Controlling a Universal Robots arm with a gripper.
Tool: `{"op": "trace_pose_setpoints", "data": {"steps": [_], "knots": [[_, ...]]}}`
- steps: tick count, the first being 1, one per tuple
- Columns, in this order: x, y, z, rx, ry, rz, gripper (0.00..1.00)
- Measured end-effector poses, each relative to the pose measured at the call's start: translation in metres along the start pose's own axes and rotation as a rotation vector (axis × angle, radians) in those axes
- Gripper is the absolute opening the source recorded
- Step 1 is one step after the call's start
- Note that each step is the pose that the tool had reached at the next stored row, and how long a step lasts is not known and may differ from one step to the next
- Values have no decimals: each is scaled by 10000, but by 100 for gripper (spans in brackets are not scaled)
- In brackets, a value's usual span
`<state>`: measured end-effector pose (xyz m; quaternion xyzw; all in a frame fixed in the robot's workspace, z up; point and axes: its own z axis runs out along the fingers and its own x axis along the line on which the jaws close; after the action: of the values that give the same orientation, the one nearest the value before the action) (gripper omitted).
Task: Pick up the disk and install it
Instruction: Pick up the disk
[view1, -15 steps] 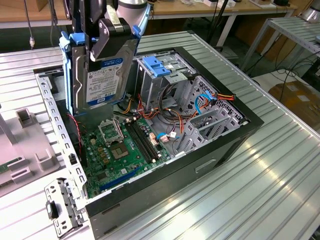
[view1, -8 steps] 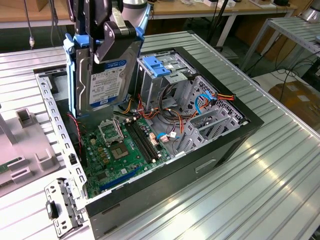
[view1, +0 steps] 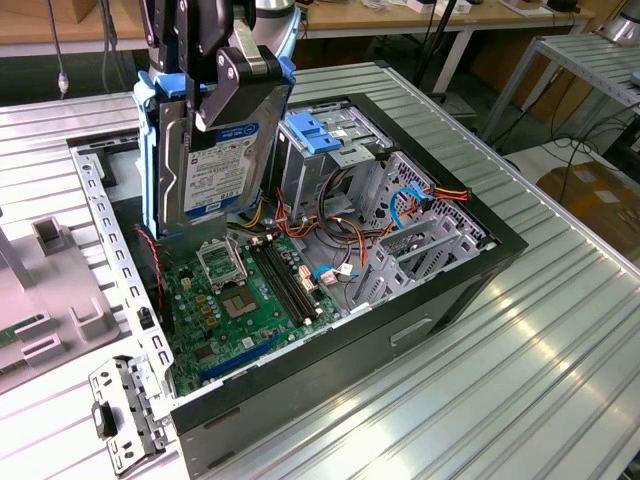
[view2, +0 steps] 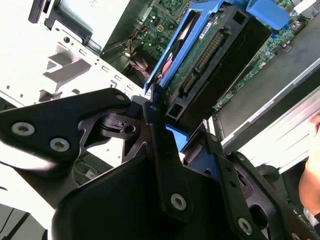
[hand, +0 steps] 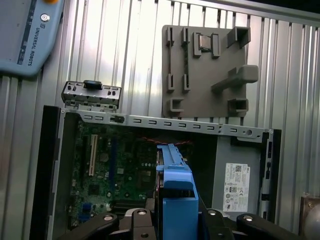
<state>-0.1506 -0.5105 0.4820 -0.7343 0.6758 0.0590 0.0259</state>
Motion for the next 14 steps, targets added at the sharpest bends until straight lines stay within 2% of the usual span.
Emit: {"op": "trace_pose_setpoints", "data": {"steps": [14], "knots": [[122,-58,-17,-1,0,1,37]]}}
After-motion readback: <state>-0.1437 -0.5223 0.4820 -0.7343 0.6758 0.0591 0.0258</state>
